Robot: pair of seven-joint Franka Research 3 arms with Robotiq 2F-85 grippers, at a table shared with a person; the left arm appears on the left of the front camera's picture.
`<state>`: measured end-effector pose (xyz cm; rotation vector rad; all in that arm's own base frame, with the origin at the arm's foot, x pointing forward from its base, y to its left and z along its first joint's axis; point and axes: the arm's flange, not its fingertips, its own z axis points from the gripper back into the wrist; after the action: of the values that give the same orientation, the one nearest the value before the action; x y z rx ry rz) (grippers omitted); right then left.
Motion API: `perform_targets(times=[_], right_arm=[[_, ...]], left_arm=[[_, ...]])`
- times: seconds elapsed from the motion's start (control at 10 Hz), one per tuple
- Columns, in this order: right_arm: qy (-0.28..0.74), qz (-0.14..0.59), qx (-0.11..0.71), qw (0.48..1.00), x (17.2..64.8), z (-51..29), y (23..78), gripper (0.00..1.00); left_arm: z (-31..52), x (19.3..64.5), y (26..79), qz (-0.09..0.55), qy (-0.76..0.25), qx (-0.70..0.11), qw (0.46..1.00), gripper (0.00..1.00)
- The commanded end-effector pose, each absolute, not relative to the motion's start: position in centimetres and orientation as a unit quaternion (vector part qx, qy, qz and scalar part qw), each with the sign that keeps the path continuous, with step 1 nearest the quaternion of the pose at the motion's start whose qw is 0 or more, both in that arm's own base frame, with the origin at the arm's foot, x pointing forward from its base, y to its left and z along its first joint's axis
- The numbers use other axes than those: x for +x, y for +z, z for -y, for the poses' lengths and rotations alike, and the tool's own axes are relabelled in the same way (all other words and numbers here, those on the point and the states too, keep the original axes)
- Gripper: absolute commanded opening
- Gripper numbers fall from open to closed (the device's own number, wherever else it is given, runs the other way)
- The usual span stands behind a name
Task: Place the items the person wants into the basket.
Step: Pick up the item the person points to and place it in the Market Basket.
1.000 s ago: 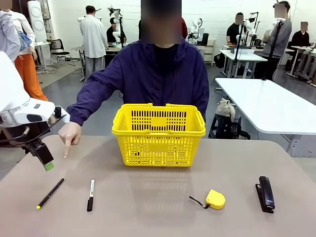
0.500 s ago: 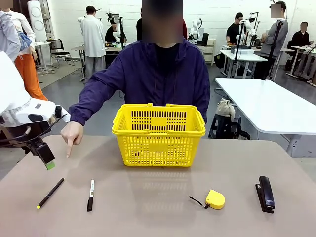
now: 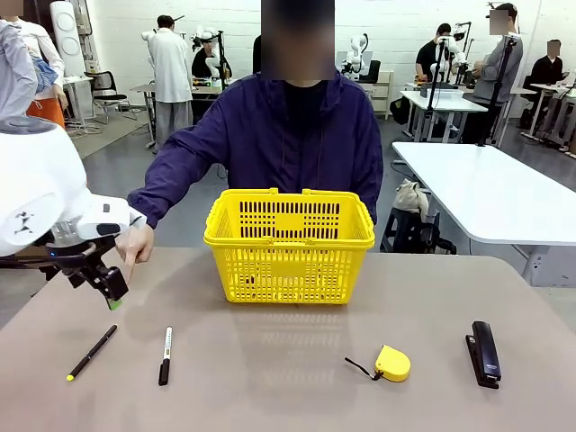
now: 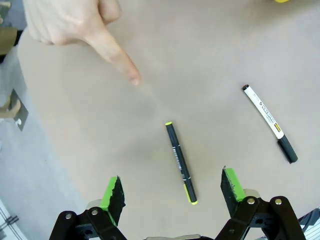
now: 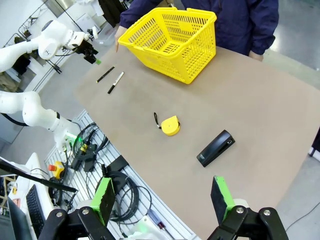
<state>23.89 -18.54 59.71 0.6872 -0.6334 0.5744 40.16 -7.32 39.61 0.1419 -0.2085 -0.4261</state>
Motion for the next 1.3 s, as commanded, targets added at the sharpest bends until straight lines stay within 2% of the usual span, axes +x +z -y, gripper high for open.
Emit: perform_targets(times=[0.0,0.6,1.2], right_arm=[[0.280,0.312,0.338,0.842,24.0,18.5,59.7,1.00],[0.280,0.312,0.338,0.842,24.0,18.5,59.7,1.00],[0.280,0.312,0.338,0.842,24.0,18.5,59.7,1.00]], left_arm=[[6.2,35.0,34.3,0.095,-0.190,0.065,0.975,1.00],[3.7,35.5,30.7,0.044,-0.183,-0.008,0.982,1.00],[3.8,35.2,29.2,0.016,-0.183,-0.001,0.983,1.00]])
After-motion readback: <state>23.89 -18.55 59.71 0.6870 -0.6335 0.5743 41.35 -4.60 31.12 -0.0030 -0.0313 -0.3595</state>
